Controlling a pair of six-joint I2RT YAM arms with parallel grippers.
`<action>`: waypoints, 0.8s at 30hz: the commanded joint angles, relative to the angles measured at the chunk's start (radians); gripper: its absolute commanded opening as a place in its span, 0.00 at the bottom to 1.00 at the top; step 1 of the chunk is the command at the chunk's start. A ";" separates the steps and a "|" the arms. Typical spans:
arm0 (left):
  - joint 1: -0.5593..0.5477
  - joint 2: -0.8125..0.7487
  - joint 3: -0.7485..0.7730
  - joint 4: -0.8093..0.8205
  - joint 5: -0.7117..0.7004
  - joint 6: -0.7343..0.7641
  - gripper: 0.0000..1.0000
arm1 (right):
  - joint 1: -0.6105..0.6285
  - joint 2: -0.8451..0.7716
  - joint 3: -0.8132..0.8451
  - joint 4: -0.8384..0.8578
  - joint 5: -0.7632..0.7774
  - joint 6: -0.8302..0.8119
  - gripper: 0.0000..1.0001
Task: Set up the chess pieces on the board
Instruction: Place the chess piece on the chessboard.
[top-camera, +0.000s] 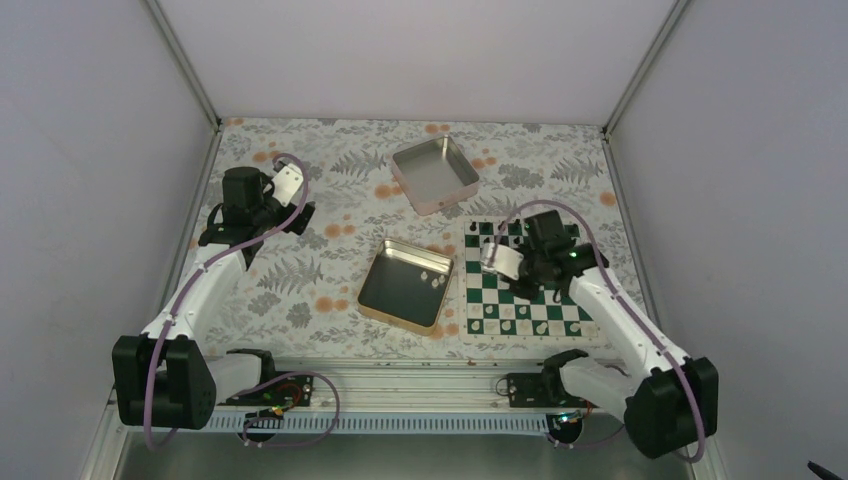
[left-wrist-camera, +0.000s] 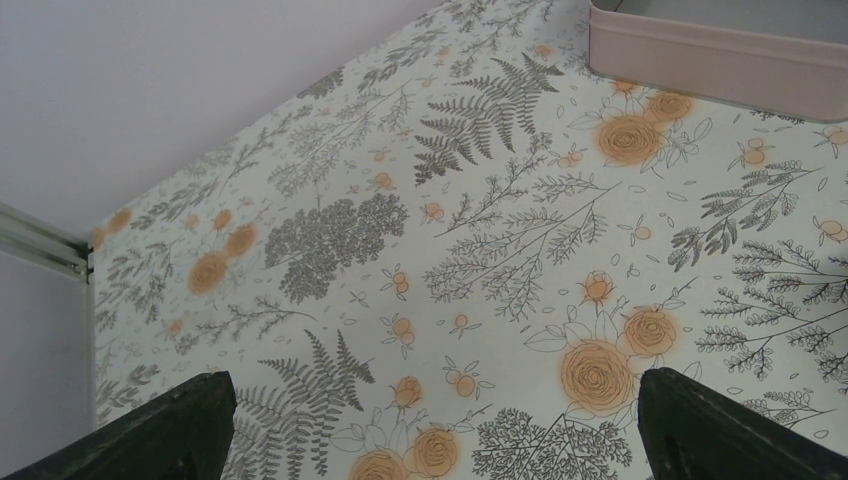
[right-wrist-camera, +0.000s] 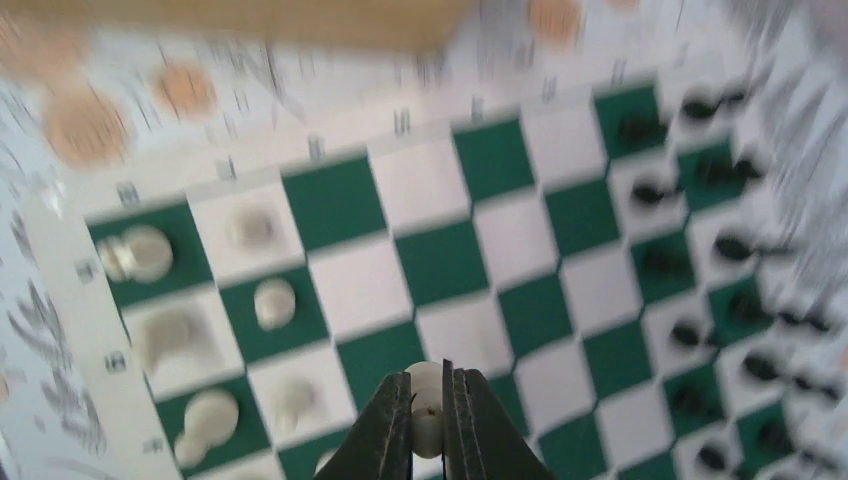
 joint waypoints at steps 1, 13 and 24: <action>-0.004 -0.012 0.000 0.007 0.017 -0.005 1.00 | -0.171 -0.055 -0.112 -0.053 0.043 -0.114 0.04; -0.004 -0.020 -0.004 0.007 0.013 -0.005 1.00 | -0.447 -0.052 -0.129 -0.155 0.054 -0.311 0.04; -0.004 -0.017 -0.007 0.011 0.015 -0.002 1.00 | -0.436 0.052 -0.097 -0.201 0.094 -0.364 0.04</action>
